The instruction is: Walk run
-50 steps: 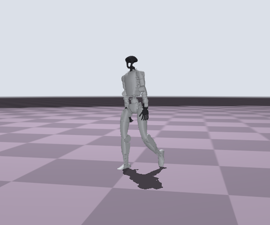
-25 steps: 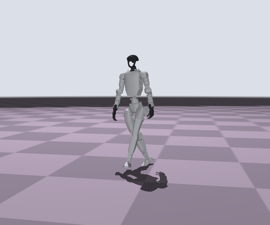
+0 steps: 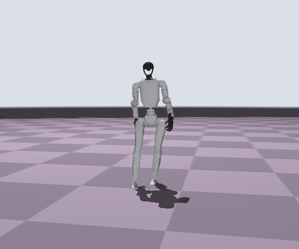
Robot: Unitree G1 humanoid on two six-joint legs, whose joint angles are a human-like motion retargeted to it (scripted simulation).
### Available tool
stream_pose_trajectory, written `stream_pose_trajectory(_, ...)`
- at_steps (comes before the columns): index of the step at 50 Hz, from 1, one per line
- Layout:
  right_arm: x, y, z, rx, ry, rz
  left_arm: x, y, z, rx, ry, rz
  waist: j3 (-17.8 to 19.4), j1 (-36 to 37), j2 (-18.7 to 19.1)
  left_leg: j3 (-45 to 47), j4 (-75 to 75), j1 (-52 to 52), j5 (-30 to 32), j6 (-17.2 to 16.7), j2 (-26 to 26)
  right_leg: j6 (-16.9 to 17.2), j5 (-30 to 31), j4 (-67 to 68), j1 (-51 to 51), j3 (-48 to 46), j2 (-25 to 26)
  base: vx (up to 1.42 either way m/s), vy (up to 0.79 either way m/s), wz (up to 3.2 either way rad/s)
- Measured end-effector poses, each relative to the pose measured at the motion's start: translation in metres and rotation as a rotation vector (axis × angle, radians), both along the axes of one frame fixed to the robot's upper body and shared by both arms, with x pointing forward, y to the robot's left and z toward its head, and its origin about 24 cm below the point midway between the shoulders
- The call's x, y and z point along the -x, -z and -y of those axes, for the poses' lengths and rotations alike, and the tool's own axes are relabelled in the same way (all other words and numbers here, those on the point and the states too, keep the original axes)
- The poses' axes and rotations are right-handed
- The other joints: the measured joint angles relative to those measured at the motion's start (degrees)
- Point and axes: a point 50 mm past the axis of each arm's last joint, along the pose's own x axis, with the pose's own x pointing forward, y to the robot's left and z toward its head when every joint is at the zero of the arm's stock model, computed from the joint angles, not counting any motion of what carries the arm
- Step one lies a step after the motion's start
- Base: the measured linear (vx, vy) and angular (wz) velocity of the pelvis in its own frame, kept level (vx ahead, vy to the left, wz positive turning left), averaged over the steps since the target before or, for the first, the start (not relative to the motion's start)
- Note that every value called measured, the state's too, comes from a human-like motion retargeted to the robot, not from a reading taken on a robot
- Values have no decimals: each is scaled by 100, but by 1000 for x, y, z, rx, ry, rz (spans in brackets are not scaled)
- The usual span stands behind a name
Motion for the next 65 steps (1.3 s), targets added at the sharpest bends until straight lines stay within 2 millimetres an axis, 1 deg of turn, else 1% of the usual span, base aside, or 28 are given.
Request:
stream_pose_trajectory(2, -6, 2, 0, -7, -41, 15, -1, 0, -3, -4, -25, 5, 116, -91, 13, -165, -6, 253, -63, -7, -30, 153, -189, -510, -104, 93, -32, 57, -12, 104)
stream_pose_trajectory(3, -9, 3, 0, -6, -62, 26, 2, 1, -4, -1, -43, -5, 165, -157, 11, -224, 3, 380, -101, -30, -33, 505, -333, -749, -111, 192, -42, 58, -17, 91)
stream_pose_trajectory(5, -14, 4, 3, 3, -95, 47, 13, 5, -6, 10, -90, -48, 212, -209, -5, -227, 3, 606, -167, -85, -3, 719, -421, -962, -129, -26, -131, 65, -24, 73)
stream_pose_trajectory(8, -16, 4, 8, 28, -91, 51, 44, 17, -4, 39, -168, -163, 120, -381, -49, -294, 100, 827, -131, -232, 38, 427, -241, -603, -63, 2, -39, 68, -26, 95)
stream_pose_trajectory(10, -16, 4, 11, 40, -63, 45, 71, 24, 0, 58, -216, -257, 26, -598, -78, -394, 312, 904, 94, -401, 68, 518, 120, -374, -35, -681, -212, 86, -35, 139)
stream_pose_trajectory(12, -14, 3, 12, 43, -25, 41, 103, 31, 6, 71, -261, -367, -86, -739, -25, -484, 678, 849, 658, -704, 213, 395, 164, -269, 130, -302, -56, 74, -33, 126)
stream_pose_trajectory(14, -13, 2, 14, 53, 21, 40, 135, 35, 17, 83, -298, -481, -151, -726, 52, -468, 1321, 617, 1550, -1082, 372, 167, 51, -189, 304, -82, 82, 70, -33, 97)
stream_pose_trajectory(18, -22, 1, 28, 91, 64, 59, 195, 34, 36, 123, -307, -673, -267, -624, -62, -151, 3096, -295, 3319, -2098, 359, -303, -98, -256, 643, -1115, -188, 61, -26, 74)
stream_pose_trajectory(19, -27, 2, 31, 99, 60, 72, 207, 32, 39, 130, -282, -711, -288, -659, -83, 72, 3511, -555, 3581, -2137, 511, -443, -156, -270, 719, -1057, -135, 62, -30, 113)
stream_pose_trajectory(20, -33, 2, 34, 106, 54, 85, 218, 30, 41, 136, -251, -749, -298, -724, -93, 330, 3908, -811, 3794, -2082, 729, -573, -224, -279, 798, -912, -52, 55, -31, 136)
stream_pose_trajectory(23, -60, 4, 44, 120, 24, 156, 244, 26, 44, 115, -122, -844, -212, -660, -144, 1336, 4685, -1459, 2681, -1380, 1497, -793, -387, -289, 1024, -1353, 9, 42, -27, 92)
stream_pose_trajectory(25, -78, 4, 51, 130, 2, 219, 260, 22, 46, 84, -53, -897, -145, -422, -236, 1583, 4739, -1872, 2274, -1244, 1455, -945, -456, -314, 1167, -1289, 99, 54, -20, 9)
stream_pose_trajectory(28, -100, 3, 59, 148, -16, 318, 282, 16, 49, 55, -4, -967, -114, -70, -335, 1400, 4033, -2419, 1742, -1295, 986, -1106, -548, -429, 1407, -1332, 195, 45, -12, 14)
stream_pose_trajectory(30, -112, 1, 65, 160, -20, 375, 292, 13, 50, 58, -8, -1001, -97, 97, -335, 1461, 3290, -2662, 1521, -1062, 959, -1200, -638, -488, 1562, -1427, 322, 64, -13, 48)
stream_pose_trajectory(33, -126, -2, 72, 169, -18, 427, 300, 10, 53, 83, -84, -1022, -73, 303, -326, 2203, 1955, -2802, 1364, -636, 1218, -1278, -800, -533, 1772, -1583, 503, 44, -11, 47)
stream_pose_trajectory(36, -140, -5, 76, 168, -25, 463, 299, 10, 59, 121, -204, -1007, -23, 503, -327, 2672, 689, -2847, 1045, -477, 1115, -1343, -910, -584, 1992, -1795, 673, 53, -9, 23)
stream_pose_trajectory(40, -154, -6, 75, 154, -72, 487, 293, 13, 67, 179, -344, -969, 27, 579, -521, 2577, -476, -2898, 648, -188, 668, -1382, -971, -538, 2234, -1981, 651, 70, -7, 18)
stream_pose_trajectory(43, -156, -5, 67, 136, -129, 484, 290, 14, 69, 199, -378, -956, 22, 762, -750, 3185, -518, -2694, 657, -18, 842, -1345, -808, -425, 2452, -1884, 606, 67, -13, -40)
stream_pose_trajectory(45, -151, -2, 60, 118, -164, 474, 287, 15, 67, 194, -376, -946, -52, 864, -868, 3810, -345, -2475, 668, 0, 1005, -1191, -594, -338, 2599, -1865, 562, 95, -2, -29)
stream_pose_trajectory(46, -145, 0, 56, 109, -177, 460, 285, 15, 66, 188, -370, -940, -130, 841, -873, 3777, -364, -2434, 871, 0, 961, -1055, -401, -279, 2644, -1944, 557, 88, 10, 23)
stream_pose_trajectory(48, -129, 3, 47, 91, -196, 417, 281, 17, 63, 177, -362, -926, -311, 697, -887, 3402, -307, -2404, 1061, 0, 831, -741, 136, -124, 2709, -2225, 507, 93, 9, 65)
stream_pose_trajectory(50, -110, 6, 38, 74, -197, 361, 270, 20, 57, 169, -360, -899, -399, 666, -936, 2777, -75, -2471, 968, 0, 745, -331, 998, 162, 2747, -2456, 406, 102, 2, 46)
stream_pose_trajectory(52, -91, 8, 30, 63, -169, 300, 250, 25, 51, 168, -348, -844, -416, 664, -783, 2501, 99, -2345, 768, 0, 806, 73, 1841, 699, 2641, -2413, 504, 66, 8, 62)
stream_pose_trajectory(55, -60, 7, 23, 35, -124, 194, 210, 32, 43, 163, -321, -723, -449, 650, -436, 2208, 112, -1912, 519, 0, 867, 274, 2668, 2038, 2121, -1941, 991, 77, 21, 98)
stream_pose_trajectory(57, -44, 6, 21, 25, -102, 130, 177, 36, 40, 167, -295, -621, -501, 639, -164, 1965, 62, -1722, 431, 0, 915, 210, 2210, 2623, 1712, -1791, 1212, 65, 27, 117)
stream_pose_trajectory(60, -22, 3, 16, 32, -52, 73, 125, 36, 37, 167, -230, -466, -469, 570, 120, 1719, -40, -1338, 361, 0, 851, -18, 1251, 3102, 1205, -1589, 1231, 70, 25, 155)
stream_pose_trajectory(63, 5, -2, 8, 31, 36, 10, 75, 30, 36, 146, -130, -305, -451, 207, 415, 1055, -106, -1019, 367, 0, 712, -158, 495, 2925, 716, -1620, 972, 55, 19, 246)
stream_pose_trajectory(65, 22, -6, 1, 17, 86, -49, 43, 22, 36, 128, -62, -202, -421, 95, 421, 746, -141, -820, 359, 0, 553, -110, 322, 2395, 515, -1463, 685, 64, 9, 209)
